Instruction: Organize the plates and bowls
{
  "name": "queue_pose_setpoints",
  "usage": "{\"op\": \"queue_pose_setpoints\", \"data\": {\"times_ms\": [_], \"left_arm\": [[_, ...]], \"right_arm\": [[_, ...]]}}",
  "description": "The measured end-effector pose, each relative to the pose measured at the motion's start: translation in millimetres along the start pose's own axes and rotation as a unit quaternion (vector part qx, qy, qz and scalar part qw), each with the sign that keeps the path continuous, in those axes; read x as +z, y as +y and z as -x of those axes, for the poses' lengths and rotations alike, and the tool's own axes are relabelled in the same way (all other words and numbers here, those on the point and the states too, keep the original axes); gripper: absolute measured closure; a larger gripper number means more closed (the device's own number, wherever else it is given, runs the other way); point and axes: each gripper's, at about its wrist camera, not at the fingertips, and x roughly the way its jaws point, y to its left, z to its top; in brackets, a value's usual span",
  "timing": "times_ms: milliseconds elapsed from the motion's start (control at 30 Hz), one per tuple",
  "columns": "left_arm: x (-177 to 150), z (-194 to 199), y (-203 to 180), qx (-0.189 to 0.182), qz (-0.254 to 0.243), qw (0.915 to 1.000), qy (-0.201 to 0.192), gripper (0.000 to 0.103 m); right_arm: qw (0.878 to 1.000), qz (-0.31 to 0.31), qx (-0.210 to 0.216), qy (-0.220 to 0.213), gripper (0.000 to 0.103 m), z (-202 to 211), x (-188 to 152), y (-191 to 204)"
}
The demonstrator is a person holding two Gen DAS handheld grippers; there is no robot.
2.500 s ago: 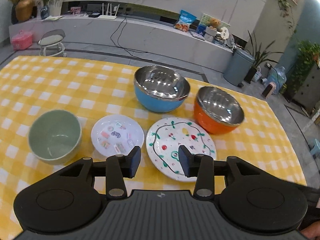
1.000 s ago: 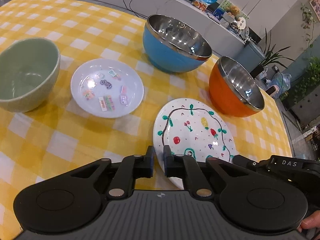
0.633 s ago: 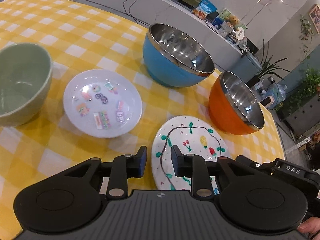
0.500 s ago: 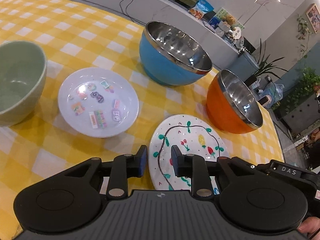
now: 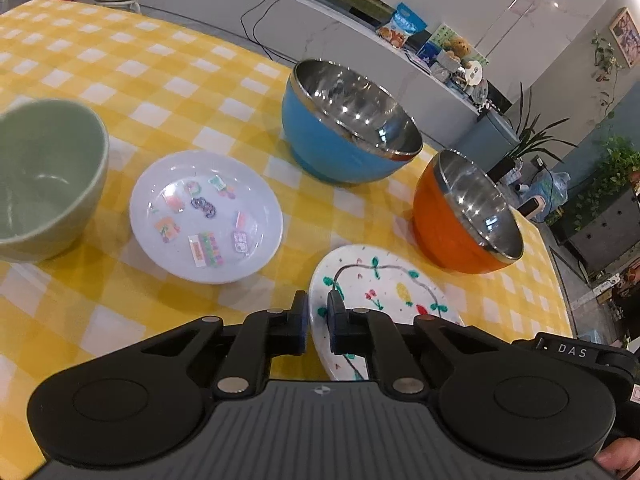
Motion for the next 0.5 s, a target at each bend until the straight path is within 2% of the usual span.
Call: {"op": "queue_pose_setpoints", "data": {"times_ms": [267, 500], "left_arm": [[-1.7, 29.8, -2.4, 0.012, -0.001, 0.9998, -0.016, 0.093], [-9.7, 78.8, 3.4, 0.029, 0.005, 0.9992, -0.026, 0.093]], "right_arm": [[1.000, -0.012, 0.012, 0.017, 0.100, 10.3, -8.7, 4.8], [0.999, 0.000, 0.039, 0.039, 0.099, 26.6, -25.7, 20.3]]}}
